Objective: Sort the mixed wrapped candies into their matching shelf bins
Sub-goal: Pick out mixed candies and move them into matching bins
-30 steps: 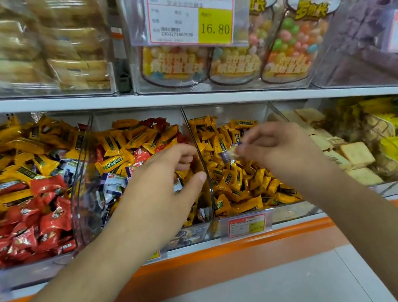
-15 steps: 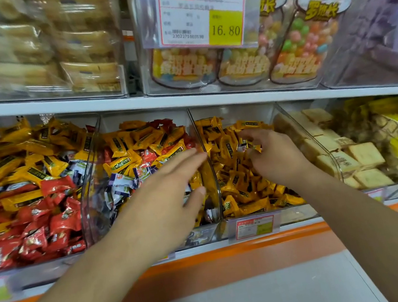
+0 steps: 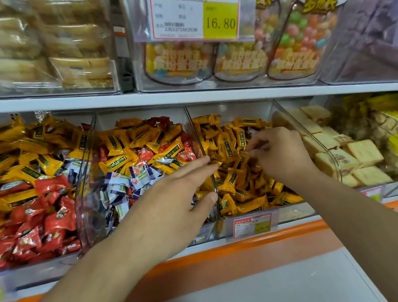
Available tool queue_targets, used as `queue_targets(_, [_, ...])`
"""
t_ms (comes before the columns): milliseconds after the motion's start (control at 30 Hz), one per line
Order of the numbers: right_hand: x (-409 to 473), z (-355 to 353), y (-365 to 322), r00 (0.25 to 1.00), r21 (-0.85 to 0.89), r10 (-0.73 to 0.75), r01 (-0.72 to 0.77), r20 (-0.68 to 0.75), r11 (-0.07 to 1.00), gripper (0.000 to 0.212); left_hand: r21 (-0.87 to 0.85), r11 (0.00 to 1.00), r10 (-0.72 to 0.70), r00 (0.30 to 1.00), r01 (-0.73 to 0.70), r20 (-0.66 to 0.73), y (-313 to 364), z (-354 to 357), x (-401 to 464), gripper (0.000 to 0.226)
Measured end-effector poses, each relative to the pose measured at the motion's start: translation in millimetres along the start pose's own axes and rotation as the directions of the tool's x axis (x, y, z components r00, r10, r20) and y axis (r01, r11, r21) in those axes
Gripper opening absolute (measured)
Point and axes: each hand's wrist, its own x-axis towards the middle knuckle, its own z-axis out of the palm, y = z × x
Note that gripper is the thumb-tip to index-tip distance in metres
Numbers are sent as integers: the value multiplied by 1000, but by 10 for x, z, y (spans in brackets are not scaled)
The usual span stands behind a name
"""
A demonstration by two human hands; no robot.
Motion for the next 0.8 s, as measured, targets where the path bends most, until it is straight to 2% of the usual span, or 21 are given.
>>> queue_targets(100, [-61,-189,-64,997,87,23,-16,-75,996,15,-1,1000,-15,999,15,-44,9,-25,-18,51])
queue_targets(167, [-116,-327,-185,993,227,91,-73,-70,971,15,-19,999,-40,993,38,-113,22,-47,-24,48])
queue_targets(233, [-219,-423,-420,994,456,105,-98,9,885,15,-100,993,-80,978,62,-190,41,-74,-15,49])
queue_targets(300, [-355,-439,-699,994,639,36,-96,107,763,13,-250,966,-120,964,59,-238,64,-99,0,53])
queue_targets(367, [-471,-387,-910,983,716,-54,-92,178,692,12,-418,906,-176,960,71,-218,97,-143,-3,47])
queue_targets(400, [-505,-350,-966,975,726,-89,-88,202,682,12,-460,885,-193,958,77,-211,101,-164,-7,36])
queue_targets(467, [-504,-314,-987,971,708,-105,-80,214,701,10,-426,901,-214,941,87,-261,60,-182,-16,11])
queue_targets(533, [-415,-306,-858,983,666,-29,-100,180,740,10,-311,940,-240,917,139,-319,-16,-182,-26,7])
queue_targets(600, [-286,-293,-588,992,578,64,-116,109,808,14,-163,972,-214,919,167,-330,-62,-175,-22,18])
queue_targets(667, [-159,-275,-260,992,429,124,-124,28,895,16,-51,990,-141,951,132,-275,-70,-145,-1,35])
queue_targets(733, [-57,-263,15,991,261,129,-116,-36,958,19,4,998,-56,978,58,-202,-38,-99,35,47])
queue_targets(800, [57,-237,202,992,175,121,-112,-43,978,23,19,1000,-12,992,14,-124,-13,-28,68,55])
